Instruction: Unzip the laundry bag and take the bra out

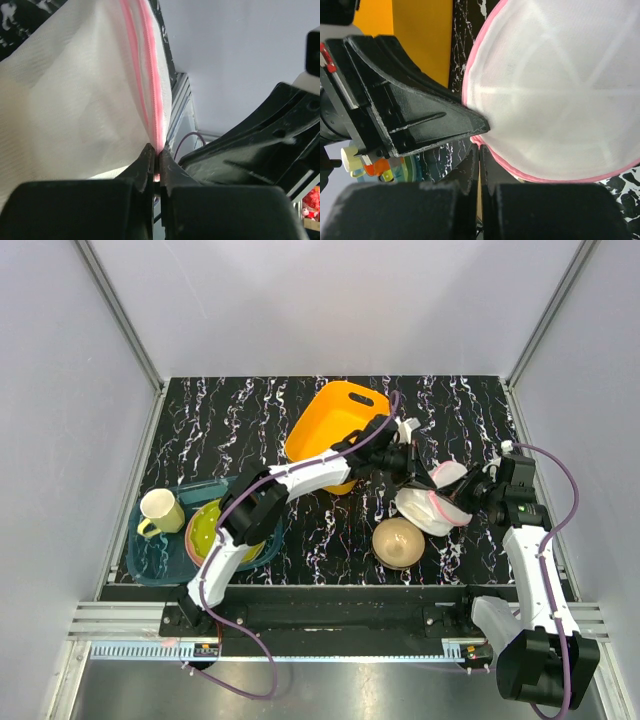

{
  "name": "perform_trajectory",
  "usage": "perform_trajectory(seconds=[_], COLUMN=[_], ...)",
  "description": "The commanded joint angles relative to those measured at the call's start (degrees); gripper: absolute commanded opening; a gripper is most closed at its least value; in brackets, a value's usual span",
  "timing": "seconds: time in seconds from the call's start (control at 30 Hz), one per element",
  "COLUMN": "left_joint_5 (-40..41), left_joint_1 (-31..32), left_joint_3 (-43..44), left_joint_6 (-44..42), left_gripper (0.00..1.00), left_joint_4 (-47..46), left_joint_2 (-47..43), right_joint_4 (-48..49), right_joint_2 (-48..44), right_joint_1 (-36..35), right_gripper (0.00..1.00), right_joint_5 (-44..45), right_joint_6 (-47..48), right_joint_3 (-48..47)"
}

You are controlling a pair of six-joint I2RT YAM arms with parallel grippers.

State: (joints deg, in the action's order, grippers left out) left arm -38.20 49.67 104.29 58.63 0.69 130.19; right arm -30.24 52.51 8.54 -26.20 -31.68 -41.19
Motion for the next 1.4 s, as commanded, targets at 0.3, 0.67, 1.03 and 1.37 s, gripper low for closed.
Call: perform_trajectory(seconds=[0.3, 0.67, 1.03, 1.37], left_joint_5=[-0.74, -0.12, 5.31, 4.71], left_joint_1=[-9.85, -12.85, -8.71, -2.56], left_joint_3=[-12.7, 1.5, 15.0, -2.86], left_joint_6=[-5.55, -8.44, -18.54, -12.16], left_gripper=[0.0, 0.0, 0.9, 0.97], left_joint_4=[0.81, 4.12, 18.38, 11.72], left_joint_2=[-15.58, -9.19, -7.02, -15.32], right_joint_4=[2.29, -0.16, 1.67, 7.39], right_joint_2=[-1.45, -13.65, -14.02, -8.92], right_joint_1=[0.25, 0.25, 0.25, 0.25], right_gripper=[0.0, 0.0, 0.0, 0.0], right_joint_5=[12.11, 17.49, 13.11, 10.9], right_joint_6=[-3.73, -8.66, -10.24, -9.63], right_joint_3=[-0.22, 0.24, 4.71, 5.24])
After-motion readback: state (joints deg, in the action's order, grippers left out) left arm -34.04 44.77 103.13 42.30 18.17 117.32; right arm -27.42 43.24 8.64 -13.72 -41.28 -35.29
